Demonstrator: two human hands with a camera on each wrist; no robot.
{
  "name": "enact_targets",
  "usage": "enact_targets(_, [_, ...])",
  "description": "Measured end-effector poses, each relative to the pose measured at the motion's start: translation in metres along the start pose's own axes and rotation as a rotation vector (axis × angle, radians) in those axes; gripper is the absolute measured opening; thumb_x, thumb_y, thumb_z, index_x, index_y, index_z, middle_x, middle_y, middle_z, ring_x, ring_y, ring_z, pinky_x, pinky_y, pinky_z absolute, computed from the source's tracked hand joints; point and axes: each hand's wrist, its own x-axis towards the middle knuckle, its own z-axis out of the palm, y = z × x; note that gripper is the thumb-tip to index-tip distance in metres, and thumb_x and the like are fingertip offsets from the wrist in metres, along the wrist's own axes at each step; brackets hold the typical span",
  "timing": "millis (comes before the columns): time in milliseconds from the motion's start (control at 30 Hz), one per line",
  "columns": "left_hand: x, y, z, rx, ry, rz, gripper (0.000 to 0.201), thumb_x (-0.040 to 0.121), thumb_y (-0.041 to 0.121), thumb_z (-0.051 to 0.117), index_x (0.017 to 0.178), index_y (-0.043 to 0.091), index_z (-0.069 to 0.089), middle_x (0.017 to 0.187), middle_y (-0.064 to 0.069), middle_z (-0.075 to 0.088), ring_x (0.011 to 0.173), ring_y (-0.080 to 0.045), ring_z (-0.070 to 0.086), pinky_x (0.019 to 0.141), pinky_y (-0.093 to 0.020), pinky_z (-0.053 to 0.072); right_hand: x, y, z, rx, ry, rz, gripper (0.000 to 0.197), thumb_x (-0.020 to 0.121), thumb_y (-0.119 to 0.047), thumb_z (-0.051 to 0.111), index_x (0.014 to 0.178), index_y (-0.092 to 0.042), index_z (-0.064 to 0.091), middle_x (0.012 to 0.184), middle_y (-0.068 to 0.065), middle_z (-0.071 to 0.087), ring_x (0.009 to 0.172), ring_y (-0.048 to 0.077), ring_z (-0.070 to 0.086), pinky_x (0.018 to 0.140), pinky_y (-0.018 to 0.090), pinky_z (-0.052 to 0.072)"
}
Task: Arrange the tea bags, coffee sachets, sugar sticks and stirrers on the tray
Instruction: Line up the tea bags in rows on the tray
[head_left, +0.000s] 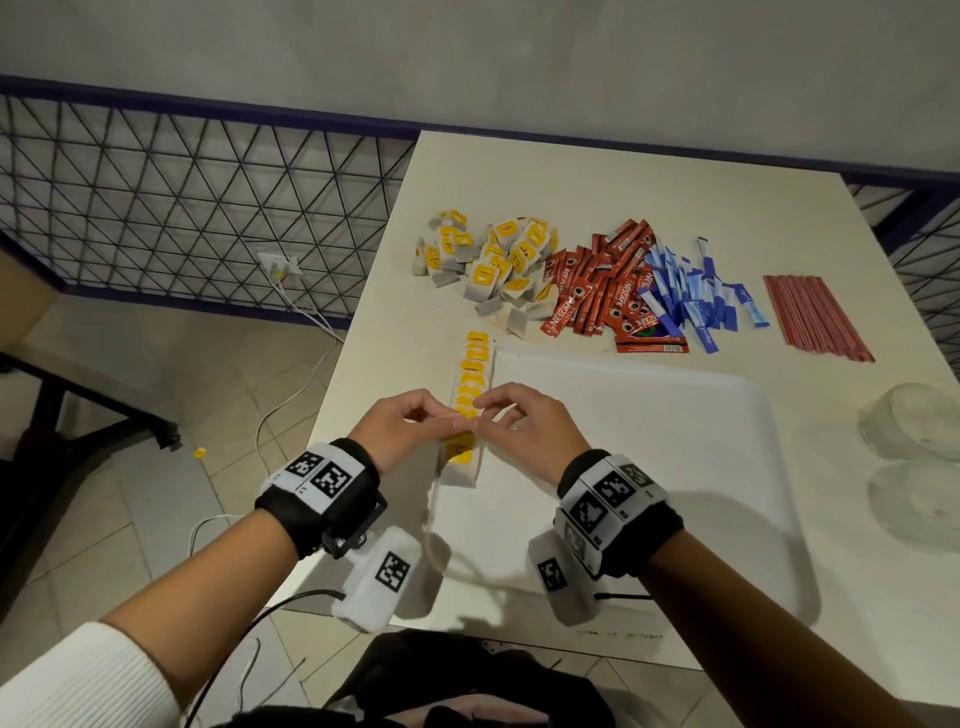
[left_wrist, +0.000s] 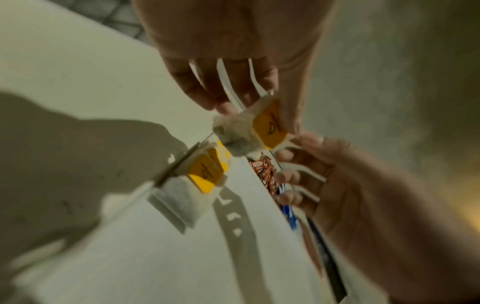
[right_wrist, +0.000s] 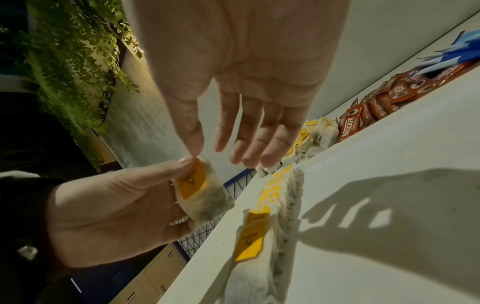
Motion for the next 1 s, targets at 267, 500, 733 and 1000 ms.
enact_targets(267, [-0.005,-0.004,-0.002,-0.037,-0.124,-0.026,0.012,0.083,0.003,0.063,0.077,0.013,0.066,0.058,0.015,0.067,0.056,0.009,0.057,0.059,-0.006,0.043,-0.006,0.003,0.002,-0.013,-0.091,0.022,0.009,0.082,-0.012,0.068,0.090,-0.009,0.068,0.070,-0.011,0.054,0.061,0.002,0.046,0.062,0.007,0.038])
enact_targets(500, [-0.003,-0.009,-0.003,0.053,-0.187,-0.031,0.015,0.085,0.006,0.062,0.079,0.019,0.066,0.056,0.016,0.065,0.052,0.008,0.056,0.057,-0.004,0.041,-0.005,0.012,0.003,-0.040,-0.025,0.069,0.026,0.082,-0.011,0.065,0.064,-0.027,0.055,0.067,-0.010,0.054,0.062,0.004,0.047,0.069,0.019,0.041])
enact_targets(733, [-0.002,-0.019,-0.007,0.107,-0.184,-0.051,0.011,0.084,0.014,0.065,0.074,0.019,0.067,0.056,0.014,0.064,0.053,0.008,0.054,0.060,-0.005,0.040,-0.009,0.016,0.007,0.026,-0.045,0.097,0.021,0.082,-0.013,0.067,0.067,-0.024,0.057,0.063,-0.004,0.057,0.066,0.011,0.051,0.068,0.024,0.041])
enact_targets(1000, [-0.003,-0.031,-0.009,0.197,-0.239,-0.069,0.030,0.081,0.015,0.070,0.054,0.022,0.058,0.050,0.011,0.047,0.046,0.002,0.041,0.055,-0.010,0.033,-0.014,0.022,0.016,0.088,-0.054,0.113,0.023,0.080,-0.011,0.069,0.065,-0.024,0.058,0.070,-0.001,0.061,0.065,0.011,0.051,0.070,0.025,0.042])
